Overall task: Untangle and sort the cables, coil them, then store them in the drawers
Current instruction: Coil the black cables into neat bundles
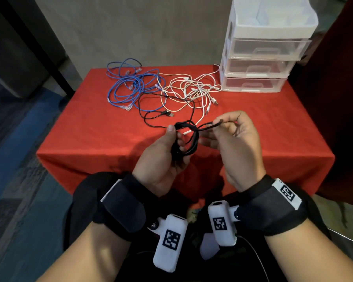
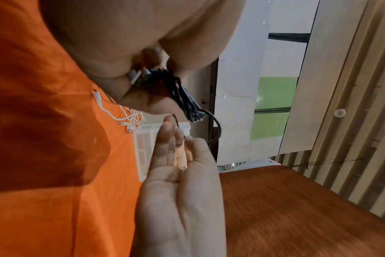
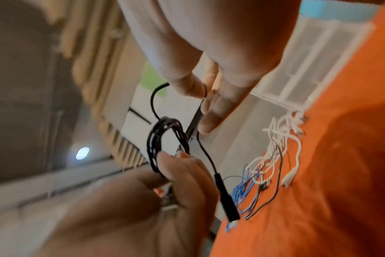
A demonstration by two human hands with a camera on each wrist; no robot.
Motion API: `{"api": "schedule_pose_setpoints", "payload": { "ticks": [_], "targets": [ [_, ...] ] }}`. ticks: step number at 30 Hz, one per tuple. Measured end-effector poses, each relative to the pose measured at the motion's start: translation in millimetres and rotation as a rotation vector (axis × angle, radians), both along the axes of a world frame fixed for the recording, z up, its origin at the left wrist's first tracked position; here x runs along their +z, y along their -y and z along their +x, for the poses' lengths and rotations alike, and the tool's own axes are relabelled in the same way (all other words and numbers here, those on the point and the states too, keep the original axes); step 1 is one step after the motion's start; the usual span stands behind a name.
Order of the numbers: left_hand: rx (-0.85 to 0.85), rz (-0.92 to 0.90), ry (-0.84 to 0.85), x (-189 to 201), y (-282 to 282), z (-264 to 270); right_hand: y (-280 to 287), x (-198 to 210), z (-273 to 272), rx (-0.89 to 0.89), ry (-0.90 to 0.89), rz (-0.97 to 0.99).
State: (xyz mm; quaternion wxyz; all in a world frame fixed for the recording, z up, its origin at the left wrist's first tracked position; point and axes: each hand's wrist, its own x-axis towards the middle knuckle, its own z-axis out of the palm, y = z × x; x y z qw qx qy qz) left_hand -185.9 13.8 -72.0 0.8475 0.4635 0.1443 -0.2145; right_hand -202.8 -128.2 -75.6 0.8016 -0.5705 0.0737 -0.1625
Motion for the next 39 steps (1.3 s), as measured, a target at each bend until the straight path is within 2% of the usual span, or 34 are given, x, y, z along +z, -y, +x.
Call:
{"api": "schedule_pose_setpoints", "payload": {
  "ticks": [6, 10, 15, 20, 22, 24, 26, 27, 29, 32, 39],
  "targets": [
    [0.078, 0.066, 0.087, -5.7, 5.2, -3.1, -5.4, 3.5, -3.0, 0.131, -0.059, 0.173],
    [0.155, 0.097, 0.145, -6.0, 3.8, 4.2, -6.3, -2.8, -7.1, 0.199, -0.161, 0.141],
    [0.24, 0.208, 0.259, -5.6, -1.4, 11.0, -11.5, -24.4, -14.8, 0.366, -0.235, -0.105],
    [0.286, 0.368, 0.439, -12.0, -1.4, 8.6, -6.2, -27.1, -14.9, 0.402, -0.211, -0.325],
    [0.282, 0.389, 0.466, -14.1, -2.9, 8.4, -2.9, -26.8, -13.4, 0.317, -0.198, -0.417],
    [0.275, 0.382, 0.476, -14.9, -4.3, 8.6, 0.4, -25.2, -11.7, 0.114, -0.138, -0.587],
    [0.264, 0.404, 0.492, -15.1, -5.0, 8.8, 3.9, -18.1, -10.9, -0.066, 0.013, -0.733],
    [0.252, 0.421, 0.51, -15.1, -4.8, 8.9, 4.9, -12.8, -10.6, -0.093, 0.103, -0.784],
    [0.221, 0.42, 0.545, -14.7, -3.2, 8.4, 5.0, -5.6, -8.5, -0.043, 0.209, -0.872],
    [0.142, 0.427, 0.579, -16.7, 0.0, 7.6, 2.1, -4.7, -3.9, 0.104, 0.234, -1.015],
    [0.026, 0.533, 0.61, -16.7, -6.7, 10.3, 0.4, -10.1, -2.1, 0.192, 0.204, -1.039]
  ]
}}
